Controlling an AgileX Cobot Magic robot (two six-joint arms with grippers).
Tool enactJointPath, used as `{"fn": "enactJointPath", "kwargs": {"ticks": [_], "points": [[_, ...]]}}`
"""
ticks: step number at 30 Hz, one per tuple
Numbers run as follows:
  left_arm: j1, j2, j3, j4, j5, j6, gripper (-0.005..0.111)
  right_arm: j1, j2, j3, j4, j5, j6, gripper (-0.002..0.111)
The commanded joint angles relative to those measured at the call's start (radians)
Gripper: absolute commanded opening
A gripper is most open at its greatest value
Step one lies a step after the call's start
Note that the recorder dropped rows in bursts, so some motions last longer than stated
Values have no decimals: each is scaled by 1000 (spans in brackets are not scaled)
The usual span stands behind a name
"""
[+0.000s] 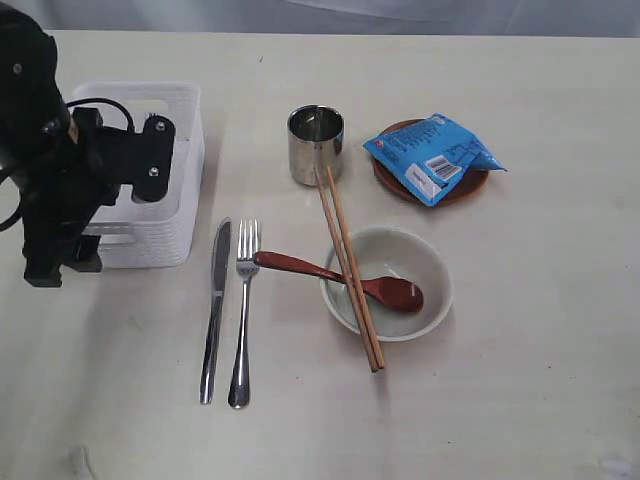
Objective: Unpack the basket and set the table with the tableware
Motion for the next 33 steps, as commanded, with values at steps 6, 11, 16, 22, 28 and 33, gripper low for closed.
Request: {"fn": "enactJointPath", "kwargs": {"ticks": [6,11,16,22,28,33], "points": [[3,-205,4,21,31,-185,70,0,-5,2,-5,3,1,0],[3,-333,4,21,31,-376,68,0,-5,2,-5,3,1,0],[3,-472,4,17,46,-628,39,0,-5,2,-5,3,1,0],[3,-629,7,-199,63,-744,0,0,-5,2,-5,3,1,0],[3,-829,37,-396,-162,-805,0,0,-5,2,-5,3,1,0],[3,-1008,115,-379,-349,-823,0,0,-5,2,-5,3,1,0]]}}
